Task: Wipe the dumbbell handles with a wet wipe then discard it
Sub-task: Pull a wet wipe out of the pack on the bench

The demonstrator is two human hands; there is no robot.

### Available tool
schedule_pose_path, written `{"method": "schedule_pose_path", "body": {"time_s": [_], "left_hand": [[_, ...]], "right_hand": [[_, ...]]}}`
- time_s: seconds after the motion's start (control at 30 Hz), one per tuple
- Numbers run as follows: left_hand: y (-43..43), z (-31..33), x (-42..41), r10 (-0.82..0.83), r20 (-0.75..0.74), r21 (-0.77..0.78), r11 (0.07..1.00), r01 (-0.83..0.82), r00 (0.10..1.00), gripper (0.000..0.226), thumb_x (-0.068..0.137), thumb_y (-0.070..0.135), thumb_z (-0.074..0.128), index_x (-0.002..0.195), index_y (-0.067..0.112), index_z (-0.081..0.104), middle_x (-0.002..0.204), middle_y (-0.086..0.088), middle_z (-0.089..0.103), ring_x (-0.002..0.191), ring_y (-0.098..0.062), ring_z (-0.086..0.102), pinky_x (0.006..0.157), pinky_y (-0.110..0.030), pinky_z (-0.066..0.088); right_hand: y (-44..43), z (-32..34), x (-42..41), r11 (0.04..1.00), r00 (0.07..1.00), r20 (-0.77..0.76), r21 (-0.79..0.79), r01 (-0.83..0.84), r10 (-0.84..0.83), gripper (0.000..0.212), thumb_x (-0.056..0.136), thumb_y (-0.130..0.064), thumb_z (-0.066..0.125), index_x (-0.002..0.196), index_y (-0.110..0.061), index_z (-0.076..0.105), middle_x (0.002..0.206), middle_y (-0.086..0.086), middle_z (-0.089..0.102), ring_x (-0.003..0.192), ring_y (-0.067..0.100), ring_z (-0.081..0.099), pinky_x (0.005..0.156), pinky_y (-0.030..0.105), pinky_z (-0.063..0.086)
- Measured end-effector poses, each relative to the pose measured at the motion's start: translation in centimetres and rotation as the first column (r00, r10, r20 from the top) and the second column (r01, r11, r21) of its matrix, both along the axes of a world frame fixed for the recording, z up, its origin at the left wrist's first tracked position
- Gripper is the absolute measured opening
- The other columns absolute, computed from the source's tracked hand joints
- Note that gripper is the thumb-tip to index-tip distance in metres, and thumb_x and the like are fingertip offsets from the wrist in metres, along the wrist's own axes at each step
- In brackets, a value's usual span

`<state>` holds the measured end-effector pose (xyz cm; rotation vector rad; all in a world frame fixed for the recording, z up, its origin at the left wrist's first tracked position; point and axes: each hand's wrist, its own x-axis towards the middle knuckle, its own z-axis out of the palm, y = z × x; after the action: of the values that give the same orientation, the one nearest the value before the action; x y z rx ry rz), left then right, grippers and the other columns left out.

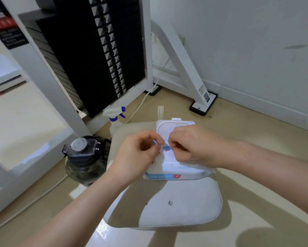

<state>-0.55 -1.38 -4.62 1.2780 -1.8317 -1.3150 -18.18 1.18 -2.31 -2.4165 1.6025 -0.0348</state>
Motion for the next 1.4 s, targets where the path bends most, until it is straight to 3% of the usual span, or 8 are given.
{"method": "schedule_pose_path", "body": {"time_s": [0.13, 0.33, 0.57, 0.8, 0.97, 1.13, 1.2, 1.4], "left_hand": [[0.0, 0.0, 0.1, -0.086, 0.285, -0.245, 0.957, 0.159, 0.955, 0.022, 0.080, 0.012, 0.059, 0.080, 0.032, 0.070, 0.079, 0.001, 0.059, 0.073, -0.008, 0.052, 0.069, -0.017, 0.041], [-0.6, 0.0, -0.5, -0.154, 0.436, -0.264, 0.920, 0.290, 0.887, 0.014, 0.078, 0.052, 0.067, 0.082, 0.045, 0.056, 0.076, 0.009, 0.053, 0.073, -0.003, 0.052, 0.065, -0.027, 0.042], [-0.7, 0.2, -0.6, -0.222, 0.221, -0.078, 0.966, 0.244, 0.950, 0.017, 0.089, 0.034, 0.062, 0.083, 0.019, 0.067, 0.064, -0.011, 0.059, 0.054, -0.011, 0.043, 0.051, -0.023, 0.032], [-0.5, 0.6, -0.2, -0.114, 0.078, 0.095, 0.990, 0.107, 0.990, 0.028, 0.096, 0.029, 0.053, 0.086, 0.009, 0.070, 0.060, 0.007, 0.048, 0.056, -0.008, 0.041, 0.059, -0.025, 0.034], [-0.1, 0.7, -0.2, 0.019, 0.026, 0.024, 1.000, -0.019, 0.999, 0.011, 0.080, 0.015, 0.071, 0.073, 0.024, 0.071, 0.081, 0.003, 0.054, 0.066, -0.013, 0.053, 0.064, -0.029, 0.046], [-0.1, 1.7, -1.5, -0.133, 0.252, -0.117, 0.979, 0.166, 0.959, 0.021, 0.083, 0.043, 0.068, 0.096, 0.027, 0.073, 0.094, 0.004, 0.061, 0.081, -0.005, 0.057, 0.072, -0.025, 0.044], [-0.2, 1.7, -1.8, -0.056, 0.113, -0.053, 0.997, 0.062, 0.992, 0.014, 0.087, 0.030, 0.067, 0.082, 0.020, 0.076, 0.073, 0.000, 0.063, 0.055, -0.006, 0.052, 0.058, -0.028, 0.041], [-0.3, 1.6, -1.0, 0.182, -0.299, 0.331, 0.941, -0.077, 0.937, 0.008, 0.084, 0.002, 0.065, 0.086, 0.007, 0.071, 0.069, -0.004, 0.065, 0.053, -0.010, 0.055, 0.052, -0.017, 0.044]], "right_hand": [[0.6, -0.5, -0.1, 0.996, 0.994, 0.095, -0.061, 0.060, -0.054, 0.006, 0.081, -0.021, 0.036, 0.075, -0.020, 0.037, 0.077, -0.003, 0.045, 0.072, 0.021, 0.041, 0.059, 0.031, 0.026], [1.6, 0.5, 0.2, 0.985, 0.983, 0.150, -0.117, 0.126, -0.108, 0.010, 0.094, -0.018, 0.041, 0.086, -0.019, 0.034, 0.083, -0.004, 0.039, 0.070, 0.024, 0.037, 0.058, 0.032, 0.017], [1.0, 0.0, -1.1, 0.939, 0.721, 0.602, 0.226, 0.259, -0.344, 0.008, 0.092, -0.015, 0.053, 0.099, -0.018, 0.052, 0.062, -0.007, 0.054, 0.056, 0.009, 0.047, 0.057, 0.027, 0.042], [1.2, 0.3, -2.6, 0.842, 0.518, 0.668, 0.476, 0.254, -0.534, 0.010, 0.085, -0.005, 0.067, 0.090, -0.012, 0.072, 0.074, 0.004, 0.062, 0.066, 0.013, 0.059, 0.064, 0.020, 0.051], [1.4, -0.7, -2.0, 0.869, 0.624, 0.606, 0.377, 0.321, -0.494, 0.016, 0.093, -0.020, 0.058, 0.079, -0.017, 0.064, 0.073, 0.001, 0.064, 0.065, 0.013, 0.056, 0.072, 0.040, 0.053], [1.4, -0.8, -1.8, 0.912, 0.567, 0.715, 0.304, 0.276, -0.410, 0.010, 0.093, -0.025, 0.056, 0.085, -0.022, 0.051, 0.063, -0.006, 0.059, 0.060, 0.013, 0.055, 0.061, 0.033, 0.045], [1.6, -0.9, -2.3, 0.902, 0.526, 0.733, 0.365, 0.231, -0.432, 0.018, 0.087, -0.019, 0.065, 0.095, -0.024, 0.051, 0.064, -0.003, 0.059, 0.063, 0.016, 0.055, 0.065, 0.034, 0.048], [1.6, -2.2, -2.0, 0.875, 0.537, 0.691, 0.357, 0.327, -0.483, 0.021, 0.076, -0.008, 0.076, 0.086, -0.022, 0.065, 0.075, -0.006, 0.063, 0.068, 0.009, 0.057, 0.069, 0.025, 0.050]]}}
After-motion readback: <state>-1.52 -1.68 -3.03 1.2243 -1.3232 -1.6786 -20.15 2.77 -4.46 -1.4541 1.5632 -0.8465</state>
